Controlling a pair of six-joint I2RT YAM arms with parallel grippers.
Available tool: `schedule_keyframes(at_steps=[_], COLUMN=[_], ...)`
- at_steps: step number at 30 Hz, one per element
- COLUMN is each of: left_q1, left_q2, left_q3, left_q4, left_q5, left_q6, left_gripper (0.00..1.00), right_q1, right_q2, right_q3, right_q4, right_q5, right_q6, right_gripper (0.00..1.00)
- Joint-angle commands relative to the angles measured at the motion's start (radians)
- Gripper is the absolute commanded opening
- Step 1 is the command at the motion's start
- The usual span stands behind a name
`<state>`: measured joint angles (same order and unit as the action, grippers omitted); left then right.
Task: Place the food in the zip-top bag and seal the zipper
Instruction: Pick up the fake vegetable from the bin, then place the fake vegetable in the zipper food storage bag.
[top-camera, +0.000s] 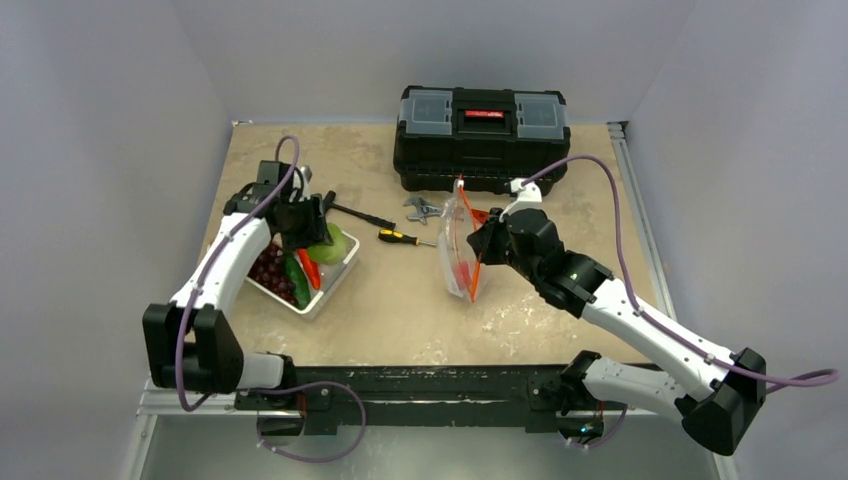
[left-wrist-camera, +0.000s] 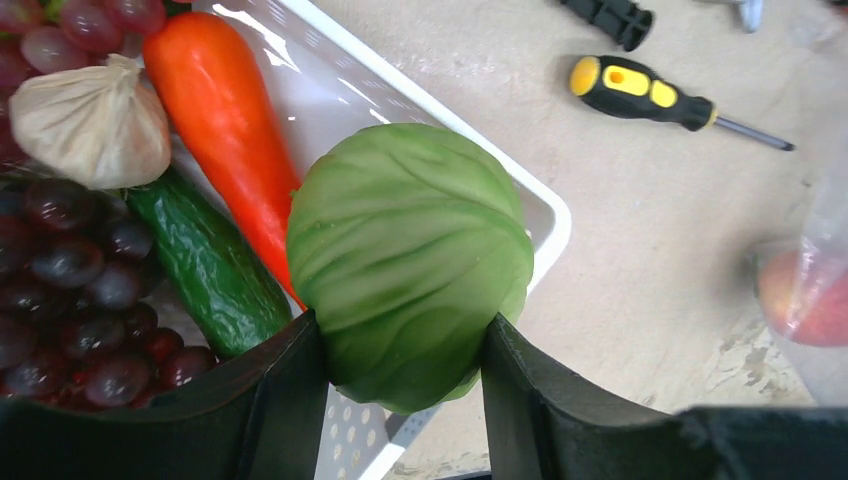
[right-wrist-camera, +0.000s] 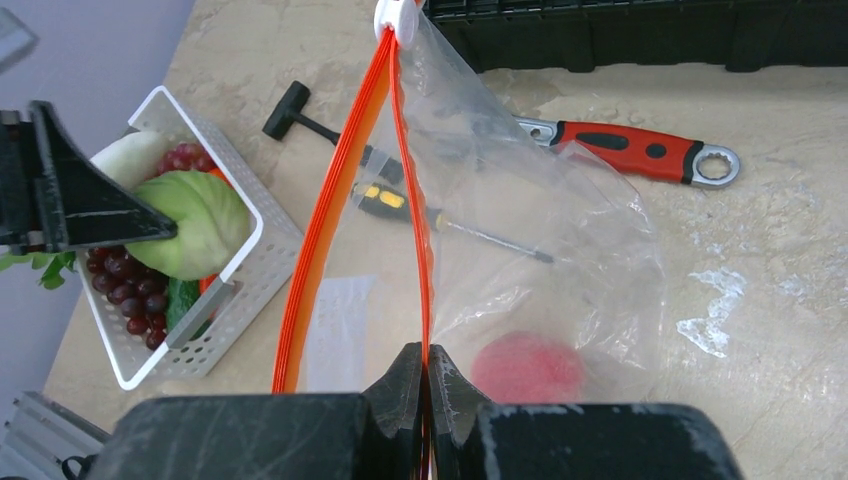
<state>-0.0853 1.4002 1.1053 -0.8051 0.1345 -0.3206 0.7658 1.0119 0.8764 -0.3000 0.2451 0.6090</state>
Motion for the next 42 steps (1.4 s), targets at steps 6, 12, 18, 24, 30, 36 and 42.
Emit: schedule_keyframes(at_steps=[6,12,18,24,30,36,42], left_q1=[-0.002,-0.044,-0.164,-0.253,-0.264,-0.285,-0.34], left_q2=[-0.257,-0.392,-0.509,-0.564,-0.552,-0.499,-0.4], left_q3=[-0.064,-0.118,-0.16,-0.19,-0.198,-0.183,-0.134], left_q4=[0.104,0.211,0.305,0.353,0.395,0.373,0.273], left_q5=[0.099,0.245,0.4,0.483,0.549,0.577,0.482], left_q6=[0.03,0.051,0.09,0.095,0.075,0.08,0.118], left_gripper=[0.25,0.24,0.25,0.27,0.28,0.29,0.29], right_q1=[0.004,0.004,0.035,0.129,0.191,0.199,0.199], right_q2=[0.027,0.06,0.144,0.27,0.348,0.342,0.311], right_q3=[0.033,0.017,0.033,0.094,0.148,0.144,0.15], right_q4=[0.0,0.05,0.126,0.165,0.181,0.204,0.196], right_q5=[0.031,-0.014,-0.095,-0.116,-0.12,-0.109,-0.087], right_q6=[-0.041,-0.054,-0.029,-0.005,0.005,0.028,0.05], right_gripper=[0.0,0.0,0.0,0.0,0.0,0.0,0.0])
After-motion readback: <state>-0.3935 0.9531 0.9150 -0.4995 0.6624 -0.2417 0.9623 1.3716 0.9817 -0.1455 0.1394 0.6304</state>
